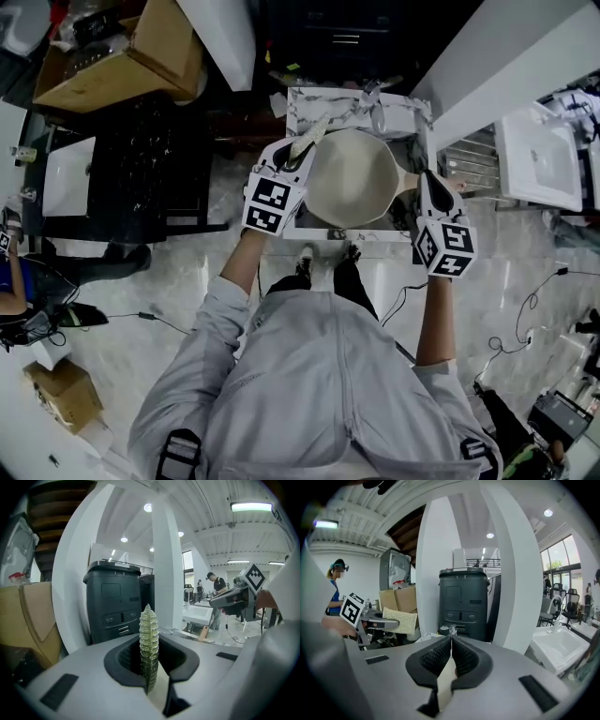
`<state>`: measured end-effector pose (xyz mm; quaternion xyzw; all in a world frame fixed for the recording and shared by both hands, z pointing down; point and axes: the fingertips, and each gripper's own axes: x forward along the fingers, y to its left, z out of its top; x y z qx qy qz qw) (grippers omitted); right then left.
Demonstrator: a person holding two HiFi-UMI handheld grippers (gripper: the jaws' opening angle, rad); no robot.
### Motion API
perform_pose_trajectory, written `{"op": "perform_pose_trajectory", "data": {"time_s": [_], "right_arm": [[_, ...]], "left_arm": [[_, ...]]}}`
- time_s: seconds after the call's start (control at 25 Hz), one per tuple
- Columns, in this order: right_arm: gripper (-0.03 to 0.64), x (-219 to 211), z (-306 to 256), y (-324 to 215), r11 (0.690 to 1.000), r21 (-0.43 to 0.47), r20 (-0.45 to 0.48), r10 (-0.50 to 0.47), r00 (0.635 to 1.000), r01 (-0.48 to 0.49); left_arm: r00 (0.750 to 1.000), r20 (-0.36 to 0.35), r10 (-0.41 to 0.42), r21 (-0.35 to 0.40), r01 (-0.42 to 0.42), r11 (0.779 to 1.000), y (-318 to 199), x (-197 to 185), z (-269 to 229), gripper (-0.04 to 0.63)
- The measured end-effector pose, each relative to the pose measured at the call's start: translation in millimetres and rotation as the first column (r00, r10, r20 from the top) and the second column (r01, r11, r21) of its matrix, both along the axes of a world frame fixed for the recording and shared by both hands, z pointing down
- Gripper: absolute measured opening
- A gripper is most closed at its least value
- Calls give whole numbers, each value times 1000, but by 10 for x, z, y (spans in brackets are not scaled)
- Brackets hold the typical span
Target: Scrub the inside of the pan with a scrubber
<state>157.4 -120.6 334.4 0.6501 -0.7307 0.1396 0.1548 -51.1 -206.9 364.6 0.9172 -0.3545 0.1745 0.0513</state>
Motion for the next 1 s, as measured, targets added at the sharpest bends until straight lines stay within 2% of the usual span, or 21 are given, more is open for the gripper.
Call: {"op": "perform_pose_trajectory", "data": {"time_s": [0.44, 0.68, 0.84, 1.0], "right_arm": [[35, 256, 545, -416, 995, -79, 47, -62, 997, 66], [35, 353, 875, -633, 989, -118, 81, -77, 994, 87], [35, 425, 1039, -744, 985, -142, 97, -87, 991, 101], [35, 461, 1196, -832, 980, -158, 107, -107, 988, 123]], "left_arm": [[993, 114, -38, -107, 50, 993, -383, 338, 742, 71], [983, 182, -34, -197, 70, 978, -510, 549, 1333, 71], [974, 225, -18, -268, 80, 960, -536, 701, 1674, 71], [965, 261, -20, -275, 94, 957, -573, 786, 1841, 71]]}}
